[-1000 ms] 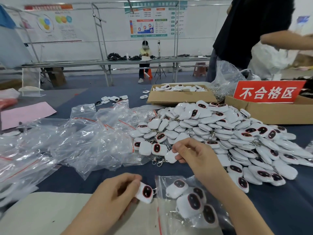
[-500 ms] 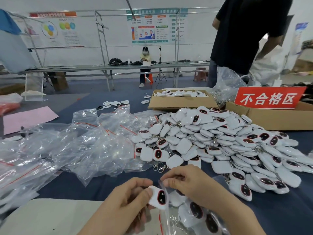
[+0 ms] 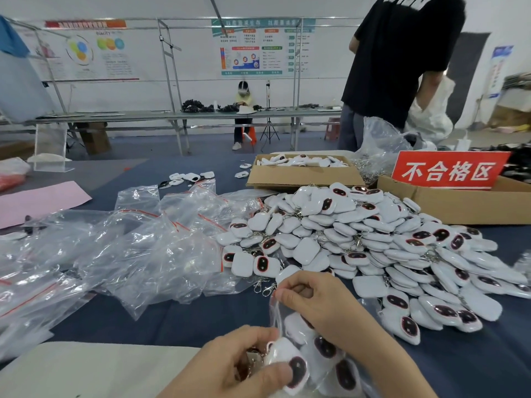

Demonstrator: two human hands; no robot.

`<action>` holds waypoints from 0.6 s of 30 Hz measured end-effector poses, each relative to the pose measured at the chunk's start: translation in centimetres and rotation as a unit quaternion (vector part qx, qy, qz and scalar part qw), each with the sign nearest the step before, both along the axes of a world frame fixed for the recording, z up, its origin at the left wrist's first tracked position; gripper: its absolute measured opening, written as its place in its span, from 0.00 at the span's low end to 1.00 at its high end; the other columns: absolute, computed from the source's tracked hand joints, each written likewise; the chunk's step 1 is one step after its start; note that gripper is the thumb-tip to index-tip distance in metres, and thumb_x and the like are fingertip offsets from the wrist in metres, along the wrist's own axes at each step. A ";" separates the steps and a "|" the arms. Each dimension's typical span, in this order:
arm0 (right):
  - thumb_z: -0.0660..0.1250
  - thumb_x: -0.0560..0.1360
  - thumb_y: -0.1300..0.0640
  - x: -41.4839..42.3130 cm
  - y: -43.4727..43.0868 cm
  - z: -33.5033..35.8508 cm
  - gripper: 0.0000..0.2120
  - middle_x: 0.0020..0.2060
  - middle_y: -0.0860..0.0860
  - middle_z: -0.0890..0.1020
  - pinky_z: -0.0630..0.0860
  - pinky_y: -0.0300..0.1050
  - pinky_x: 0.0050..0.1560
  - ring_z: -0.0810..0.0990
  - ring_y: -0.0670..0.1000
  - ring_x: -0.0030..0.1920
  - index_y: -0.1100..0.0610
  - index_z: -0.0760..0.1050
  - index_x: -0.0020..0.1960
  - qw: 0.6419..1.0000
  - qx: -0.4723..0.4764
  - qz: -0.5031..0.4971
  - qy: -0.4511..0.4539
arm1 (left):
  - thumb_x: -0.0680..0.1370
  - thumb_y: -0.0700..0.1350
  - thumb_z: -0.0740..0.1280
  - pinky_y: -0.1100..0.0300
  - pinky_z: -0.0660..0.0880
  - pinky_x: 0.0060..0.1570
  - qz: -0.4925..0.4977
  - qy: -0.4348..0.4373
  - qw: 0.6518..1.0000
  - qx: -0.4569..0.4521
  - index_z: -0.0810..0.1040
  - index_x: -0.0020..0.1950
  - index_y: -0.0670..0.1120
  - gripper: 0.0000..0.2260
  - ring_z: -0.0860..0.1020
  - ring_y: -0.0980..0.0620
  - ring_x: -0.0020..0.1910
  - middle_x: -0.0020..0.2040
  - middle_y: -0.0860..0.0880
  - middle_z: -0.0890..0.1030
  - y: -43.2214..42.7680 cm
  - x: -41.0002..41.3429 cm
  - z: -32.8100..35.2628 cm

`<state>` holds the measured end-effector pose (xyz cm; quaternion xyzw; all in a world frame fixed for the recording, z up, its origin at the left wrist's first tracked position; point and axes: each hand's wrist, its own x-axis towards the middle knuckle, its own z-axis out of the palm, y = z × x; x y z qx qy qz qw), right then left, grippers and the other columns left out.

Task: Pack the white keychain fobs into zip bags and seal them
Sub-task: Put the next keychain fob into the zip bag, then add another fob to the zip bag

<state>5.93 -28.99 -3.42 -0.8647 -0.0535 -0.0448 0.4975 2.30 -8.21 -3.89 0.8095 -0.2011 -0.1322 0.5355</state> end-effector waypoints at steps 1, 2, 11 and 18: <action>0.71 0.77 0.52 0.0 0.0 0.0 0.03 0.41 0.46 0.85 0.78 0.34 0.47 0.81 0.41 0.43 0.50 0.83 0.47 1.000 -0.003 -0.005 -0.002 | 0.73 0.60 0.74 0.65 0.76 0.46 0.005 -0.017 1.000 0.016 0.81 0.55 0.68 0.11 0.81 0.60 0.41 0.51 0.57 0.85 -0.2 0.1 -0.2; 0.71 0.77 0.53 0.1 0.0 0.0 0.03 0.41 0.47 0.85 0.78 0.35 0.46 0.82 0.42 0.43 0.50 0.84 0.47 1.000 -0.001 -0.009 -0.003 | 0.75 0.57 0.74 0.67 0.74 0.42 0.014 -0.031 0.999 0.024 0.81 0.53 0.67 0.08 0.79 0.61 0.38 0.48 0.56 0.85 -0.4 0.3 -0.4; 0.71 0.77 0.51 0.2 -0.1 0.0 0.04 0.34 0.46 0.83 0.72 0.34 0.30 0.74 0.40 0.27 0.47 0.83 0.44 0.999 0.025 0.013 0.017 | 0.77 0.53 0.71 0.69 0.66 0.34 0.031 -0.021 0.998 0.042 0.82 0.38 0.56 0.08 0.71 0.61 0.30 0.30 0.54 0.80 -0.7 0.6 -0.2; 0.65 0.80 0.49 0.4 -1.3 0.2 0.05 0.44 0.38 0.85 0.80 0.41 0.53 0.83 0.39 0.45 0.43 0.79 0.52 0.997 0.068 -0.035 0.012 | 0.82 0.47 0.66 0.59 0.79 0.48 0.054 -0.005 0.999 0.005 0.84 0.50 0.61 0.09 0.84 0.51 0.43 0.43 0.50 0.87 -0.2 0.8 0.1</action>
